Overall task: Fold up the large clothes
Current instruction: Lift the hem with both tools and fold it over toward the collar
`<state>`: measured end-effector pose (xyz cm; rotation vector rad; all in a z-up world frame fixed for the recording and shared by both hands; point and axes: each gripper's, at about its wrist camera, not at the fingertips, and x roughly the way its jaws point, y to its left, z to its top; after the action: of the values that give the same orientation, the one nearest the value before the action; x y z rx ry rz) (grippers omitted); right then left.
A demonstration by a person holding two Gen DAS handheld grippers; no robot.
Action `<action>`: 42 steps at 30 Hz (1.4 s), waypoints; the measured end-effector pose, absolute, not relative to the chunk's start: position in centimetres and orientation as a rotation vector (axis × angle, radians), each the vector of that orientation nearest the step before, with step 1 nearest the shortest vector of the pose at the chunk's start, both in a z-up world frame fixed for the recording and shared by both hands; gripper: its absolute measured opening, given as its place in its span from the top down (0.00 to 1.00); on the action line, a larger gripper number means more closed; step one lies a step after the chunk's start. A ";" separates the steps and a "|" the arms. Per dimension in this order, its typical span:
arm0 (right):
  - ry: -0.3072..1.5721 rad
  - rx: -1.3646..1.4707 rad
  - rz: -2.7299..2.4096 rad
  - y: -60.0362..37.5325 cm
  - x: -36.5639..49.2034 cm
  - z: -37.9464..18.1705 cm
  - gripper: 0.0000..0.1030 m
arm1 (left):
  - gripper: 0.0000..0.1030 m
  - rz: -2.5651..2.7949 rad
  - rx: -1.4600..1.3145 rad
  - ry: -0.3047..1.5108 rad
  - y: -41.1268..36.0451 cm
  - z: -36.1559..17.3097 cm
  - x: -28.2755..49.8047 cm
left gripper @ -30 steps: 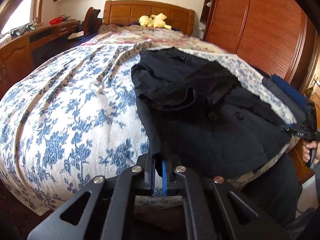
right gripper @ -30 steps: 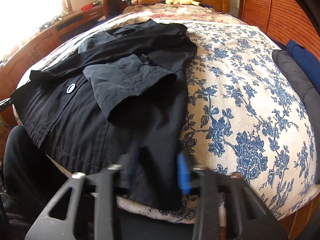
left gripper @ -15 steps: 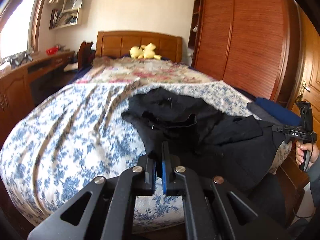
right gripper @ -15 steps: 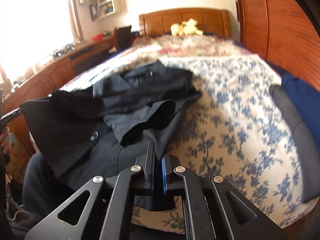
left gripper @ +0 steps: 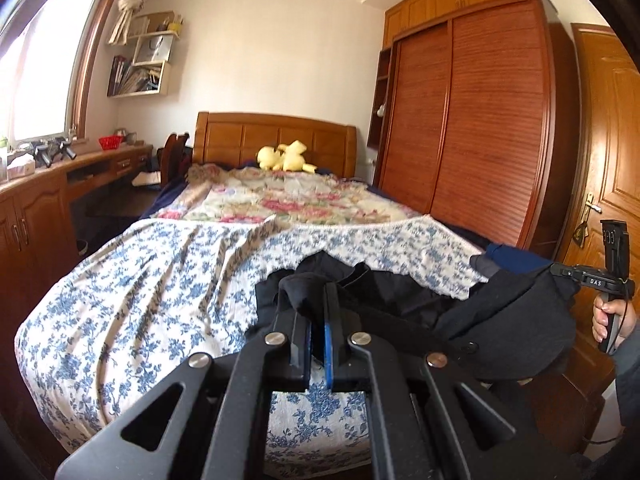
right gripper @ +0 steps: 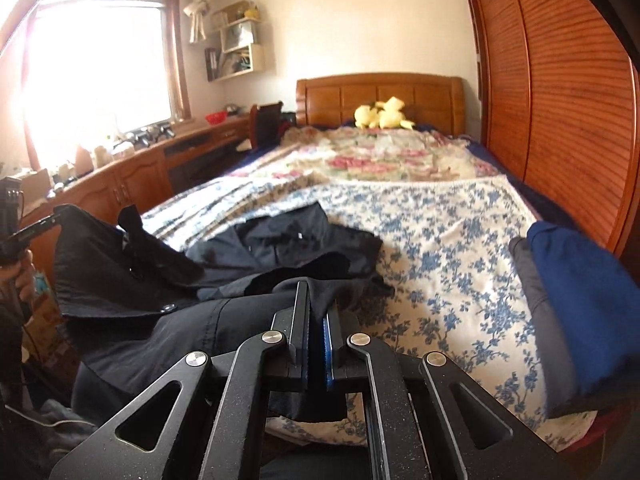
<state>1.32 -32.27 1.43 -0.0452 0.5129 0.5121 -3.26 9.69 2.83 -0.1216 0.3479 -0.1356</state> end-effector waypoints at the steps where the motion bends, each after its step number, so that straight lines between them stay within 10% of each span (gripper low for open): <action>1: 0.499 -0.047 0.512 -32.4 0.7 2.0 0.98 | 0.98 -0.134 -0.118 0.338 9.7 3.2 -3.6; 14: 0.565 -0.086 0.509 -31.5 2.4 -0.6 0.98 | 0.98 -0.093 -0.150 0.443 10.9 -0.9 0.5; 42: 0.650 -0.175 0.278 -24.8 34.1 -9.8 0.97 | 0.97 -0.010 -0.167 0.441 13.9 -4.7 26.6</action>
<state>34.12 -24.77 -9.81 -0.1749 0.6500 0.2777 26.61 13.86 -4.65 -0.1666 0.4415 -0.0105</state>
